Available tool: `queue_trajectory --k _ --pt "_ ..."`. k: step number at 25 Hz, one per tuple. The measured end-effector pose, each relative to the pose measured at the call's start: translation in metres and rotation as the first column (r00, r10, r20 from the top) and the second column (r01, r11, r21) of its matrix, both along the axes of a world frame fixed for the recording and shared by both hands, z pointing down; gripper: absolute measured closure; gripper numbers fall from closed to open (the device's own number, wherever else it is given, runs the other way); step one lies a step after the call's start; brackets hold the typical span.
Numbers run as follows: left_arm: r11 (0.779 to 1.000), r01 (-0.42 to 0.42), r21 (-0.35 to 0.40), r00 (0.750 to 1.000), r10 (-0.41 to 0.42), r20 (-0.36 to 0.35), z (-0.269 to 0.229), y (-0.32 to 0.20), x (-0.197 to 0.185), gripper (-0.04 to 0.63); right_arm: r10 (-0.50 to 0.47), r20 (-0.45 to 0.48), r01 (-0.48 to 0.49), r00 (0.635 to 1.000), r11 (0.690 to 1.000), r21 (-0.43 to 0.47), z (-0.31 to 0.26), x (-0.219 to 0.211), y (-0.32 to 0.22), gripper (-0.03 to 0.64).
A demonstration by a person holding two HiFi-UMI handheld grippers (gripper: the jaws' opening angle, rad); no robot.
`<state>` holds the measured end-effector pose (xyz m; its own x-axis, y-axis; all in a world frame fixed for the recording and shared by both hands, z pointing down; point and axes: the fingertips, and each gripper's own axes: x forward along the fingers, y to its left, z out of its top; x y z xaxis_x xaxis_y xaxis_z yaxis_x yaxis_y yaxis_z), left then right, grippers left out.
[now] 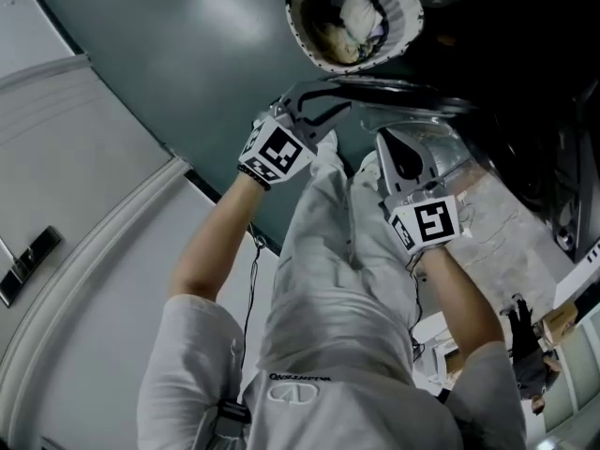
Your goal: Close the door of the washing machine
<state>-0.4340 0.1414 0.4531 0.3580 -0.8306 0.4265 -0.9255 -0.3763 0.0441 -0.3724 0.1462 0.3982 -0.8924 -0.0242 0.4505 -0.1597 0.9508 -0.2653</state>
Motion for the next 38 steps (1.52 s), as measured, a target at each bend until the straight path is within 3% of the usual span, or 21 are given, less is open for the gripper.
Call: queue_trajectory --k 11,15,25,31,38 --pt "0.99 -0.128 -0.051 0.99 0.13 0.045 0.057 -0.017 0.009 0.476 0.073 -0.012 -0.074 0.997 0.996 -0.041 0.049 0.0 -0.007 0.606" --pt "0.979 -0.192 -0.069 0.975 0.199 0.103 0.075 -0.02 0.013 0.476 0.098 -0.019 -0.099 0.995 0.994 -0.044 0.062 0.003 -0.016 0.606" --pt "0.948 -0.3 -0.104 0.944 0.31 0.109 0.094 -0.031 0.021 0.486 0.122 -0.031 -0.124 0.992 0.99 -0.063 0.08 0.006 -0.017 0.606" --pt "0.939 -0.327 -0.106 0.935 0.338 0.111 0.098 -0.033 0.022 0.512 0.125 -0.03 -0.126 0.992 0.99 -0.067 0.084 0.007 -0.016 0.605" --pt "0.943 -0.313 -0.118 0.938 0.326 0.118 0.098 -0.032 0.022 0.522 0.174 -0.04 -0.177 0.984 0.982 -0.073 0.088 0.024 -0.02 0.606"
